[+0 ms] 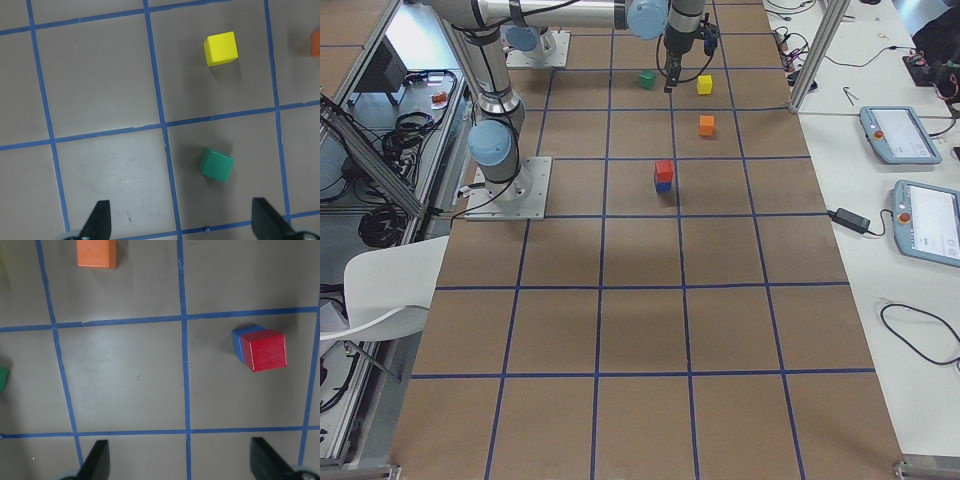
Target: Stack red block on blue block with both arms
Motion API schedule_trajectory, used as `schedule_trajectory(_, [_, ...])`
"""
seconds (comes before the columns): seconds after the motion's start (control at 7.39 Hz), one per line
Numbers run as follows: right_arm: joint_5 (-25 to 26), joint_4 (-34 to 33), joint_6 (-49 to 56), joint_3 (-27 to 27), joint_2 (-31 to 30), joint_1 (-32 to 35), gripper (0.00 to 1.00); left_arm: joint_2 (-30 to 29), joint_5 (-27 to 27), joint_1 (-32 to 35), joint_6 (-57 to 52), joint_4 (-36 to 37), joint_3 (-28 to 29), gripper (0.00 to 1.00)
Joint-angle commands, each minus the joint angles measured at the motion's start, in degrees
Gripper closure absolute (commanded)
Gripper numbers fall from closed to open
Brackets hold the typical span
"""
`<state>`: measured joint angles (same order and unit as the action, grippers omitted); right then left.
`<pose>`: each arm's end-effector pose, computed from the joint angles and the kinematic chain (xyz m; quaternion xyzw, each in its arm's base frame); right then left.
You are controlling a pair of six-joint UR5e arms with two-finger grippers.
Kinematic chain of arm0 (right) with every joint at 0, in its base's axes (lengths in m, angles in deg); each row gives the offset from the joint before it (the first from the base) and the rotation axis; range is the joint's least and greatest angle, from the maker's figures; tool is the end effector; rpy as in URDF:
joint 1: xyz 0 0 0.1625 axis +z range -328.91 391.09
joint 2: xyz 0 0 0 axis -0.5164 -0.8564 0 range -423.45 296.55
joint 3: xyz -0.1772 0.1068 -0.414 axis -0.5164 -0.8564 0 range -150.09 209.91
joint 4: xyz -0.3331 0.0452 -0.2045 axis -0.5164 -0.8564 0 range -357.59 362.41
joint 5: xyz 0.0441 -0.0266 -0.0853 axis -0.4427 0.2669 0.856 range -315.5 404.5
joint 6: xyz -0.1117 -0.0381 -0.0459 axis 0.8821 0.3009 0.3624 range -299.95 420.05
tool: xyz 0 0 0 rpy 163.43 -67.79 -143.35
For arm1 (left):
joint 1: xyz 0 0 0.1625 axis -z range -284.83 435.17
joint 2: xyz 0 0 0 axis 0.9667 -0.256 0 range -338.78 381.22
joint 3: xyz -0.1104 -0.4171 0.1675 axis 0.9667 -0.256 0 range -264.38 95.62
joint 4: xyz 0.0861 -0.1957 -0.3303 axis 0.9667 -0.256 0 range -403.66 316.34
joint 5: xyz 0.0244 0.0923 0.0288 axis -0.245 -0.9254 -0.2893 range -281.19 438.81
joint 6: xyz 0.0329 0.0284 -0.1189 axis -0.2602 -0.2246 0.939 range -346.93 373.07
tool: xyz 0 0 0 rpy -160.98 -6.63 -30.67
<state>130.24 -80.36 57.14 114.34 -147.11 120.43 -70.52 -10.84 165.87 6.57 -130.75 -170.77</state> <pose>0.1370 -0.5040 0.4787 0.0337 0.9963 0.0704 0.0357 -0.1401 -0.4922 0.5193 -0.0629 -0.9971 0.0417 0.0009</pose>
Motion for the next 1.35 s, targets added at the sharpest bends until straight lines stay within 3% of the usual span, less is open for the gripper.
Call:
schedule_trajectory(0.0, [0.2,0.0,-3.9,1.0,-0.1,0.7,0.00,0.0,0.0,0.0,0.0,0.0,0.0,0.00])
schedule_trajectory(0.54, [3.6,-2.6,-7.4,1.4,-0.2,2.7,0.00,0.1,0.0,-0.1,0.0,0.0,0.0,0.00])
schedule_trajectory(1.22, [3.6,-2.8,-7.3,1.4,0.0,1.6,0.00,0.0,0.0,0.0,0.0,0.0,0.0,0.00])
